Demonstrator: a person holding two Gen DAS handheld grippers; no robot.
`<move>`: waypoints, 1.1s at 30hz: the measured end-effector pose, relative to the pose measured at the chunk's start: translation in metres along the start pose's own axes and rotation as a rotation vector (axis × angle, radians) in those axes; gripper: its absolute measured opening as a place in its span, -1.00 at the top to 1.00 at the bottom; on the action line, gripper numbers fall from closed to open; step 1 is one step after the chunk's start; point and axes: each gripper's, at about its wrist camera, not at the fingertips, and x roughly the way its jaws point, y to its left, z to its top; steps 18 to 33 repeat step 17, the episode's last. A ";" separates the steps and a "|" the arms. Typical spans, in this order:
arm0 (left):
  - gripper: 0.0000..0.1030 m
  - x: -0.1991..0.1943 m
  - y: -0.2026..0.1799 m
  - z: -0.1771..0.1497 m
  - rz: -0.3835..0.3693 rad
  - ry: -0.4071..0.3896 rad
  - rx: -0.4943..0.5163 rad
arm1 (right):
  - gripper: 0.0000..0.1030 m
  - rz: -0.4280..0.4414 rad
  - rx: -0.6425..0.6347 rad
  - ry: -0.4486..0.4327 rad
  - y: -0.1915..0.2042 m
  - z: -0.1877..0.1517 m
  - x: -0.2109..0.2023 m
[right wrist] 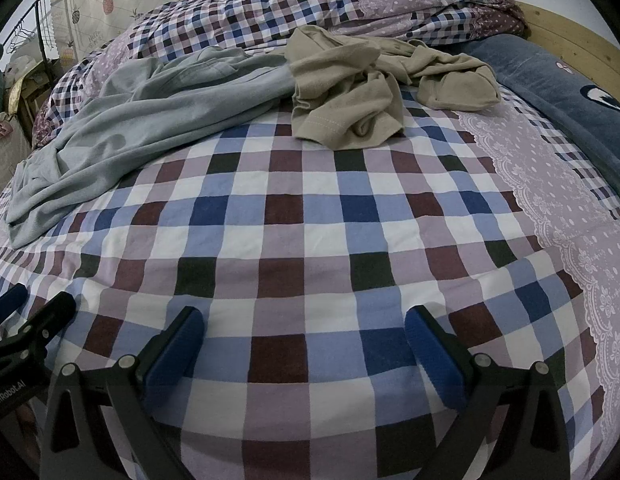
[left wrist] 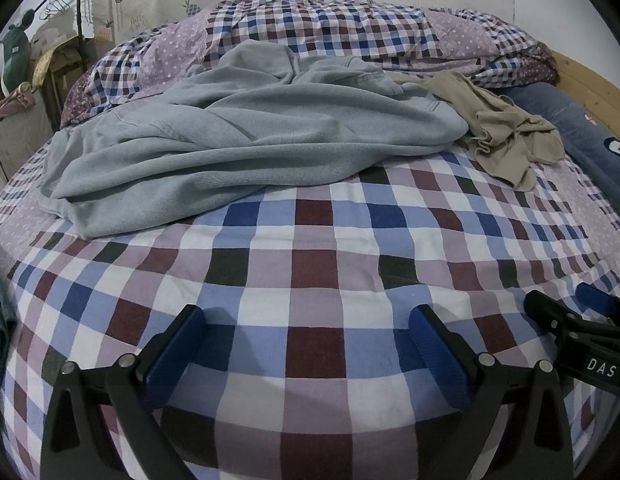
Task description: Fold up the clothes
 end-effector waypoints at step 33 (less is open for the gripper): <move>-1.00 -0.002 0.001 0.000 -0.003 -0.006 -0.007 | -1.00 0.000 0.000 0.000 0.000 0.000 0.000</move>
